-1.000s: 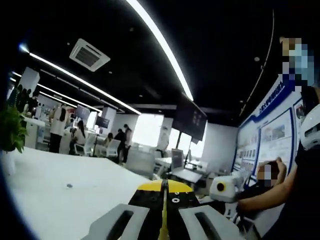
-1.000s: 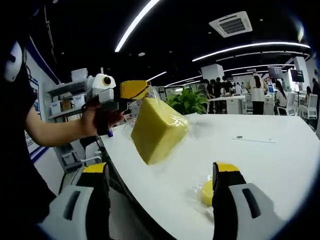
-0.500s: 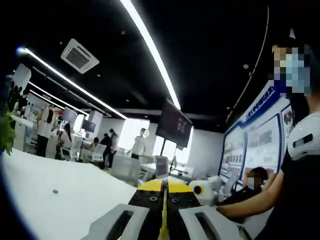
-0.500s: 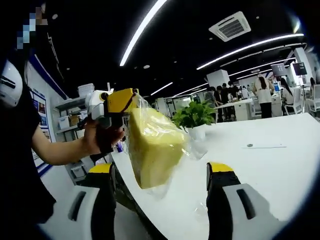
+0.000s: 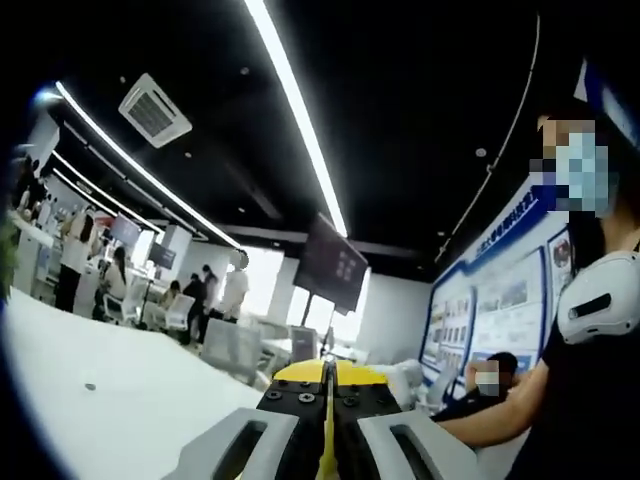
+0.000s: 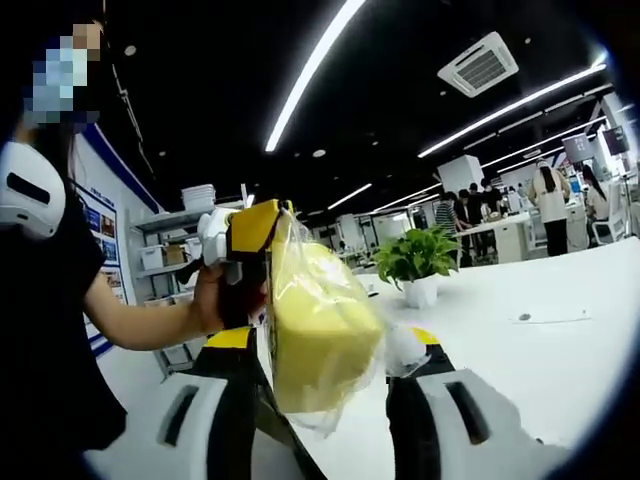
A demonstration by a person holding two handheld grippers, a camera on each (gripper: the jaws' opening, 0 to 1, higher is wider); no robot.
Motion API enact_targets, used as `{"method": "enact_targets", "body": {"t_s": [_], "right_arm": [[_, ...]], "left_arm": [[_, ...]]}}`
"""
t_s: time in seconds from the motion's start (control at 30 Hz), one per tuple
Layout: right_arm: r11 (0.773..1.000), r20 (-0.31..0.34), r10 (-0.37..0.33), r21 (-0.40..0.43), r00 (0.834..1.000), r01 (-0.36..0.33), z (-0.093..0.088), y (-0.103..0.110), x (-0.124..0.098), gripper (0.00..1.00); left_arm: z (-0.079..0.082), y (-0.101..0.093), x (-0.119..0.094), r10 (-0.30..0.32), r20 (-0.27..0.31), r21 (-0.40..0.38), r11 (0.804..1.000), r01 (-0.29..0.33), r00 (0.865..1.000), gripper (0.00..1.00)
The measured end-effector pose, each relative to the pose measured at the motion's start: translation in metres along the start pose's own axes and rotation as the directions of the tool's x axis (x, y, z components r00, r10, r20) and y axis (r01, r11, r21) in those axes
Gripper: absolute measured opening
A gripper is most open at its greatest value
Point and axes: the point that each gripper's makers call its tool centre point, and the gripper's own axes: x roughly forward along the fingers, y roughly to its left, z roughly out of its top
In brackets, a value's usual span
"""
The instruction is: Compare the silicone blocks by pressing each to a similar depth, holding the contact briefly, and releasing to observe deformation and rebound differences across the visible hardness samples.
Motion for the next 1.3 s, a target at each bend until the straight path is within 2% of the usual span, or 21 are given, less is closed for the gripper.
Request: {"method": "enact_targets", "body": {"t_s": [0.3, 0.6, 0.77, 1.13, 1.3], "right_arm": [[0.999, 0.033, 0.036, 0.030, 0.999, -0.037, 0.011, 0.009, 0.002, 0.31], [1.000, 0.037, 0.002, -0.018, 0.999, -0.001, 0.014, 0.008, 0.004, 0.29], [1.000, 0.038, 0.003, -0.010, 0.999, -0.002, 0.017, 0.011, 0.003, 0.22], [0.999, -0.015, -0.027, 0.021, 1.000, 0.027, 0.015, 0.009, 0.001, 0.12], [0.995, -0.051, -0.038, 0.093, 0.998, 0.043, 0.011, 0.005, 0.001, 0.07]], "left_arm": [[0.006, 0.000, -0.002, 0.010, 0.029, -0.001, 1.000, -0.010, 1.000, 0.00], [0.009, -0.003, -0.001, 0.014, 0.058, -0.012, 1.000, -0.013, 0.998, 0.00], [0.011, -0.002, -0.001, 0.020, 0.070, -0.022, 1.000, -0.019, 0.997, 0.00], [0.007, 0.001, -0.003, 0.031, 0.064, -0.030, 0.999, -0.029, 0.997, 0.00], [0.003, 0.005, -0.003, 0.047, 0.038, -0.020, 0.999, -0.046, 0.998, 0.00]]}}
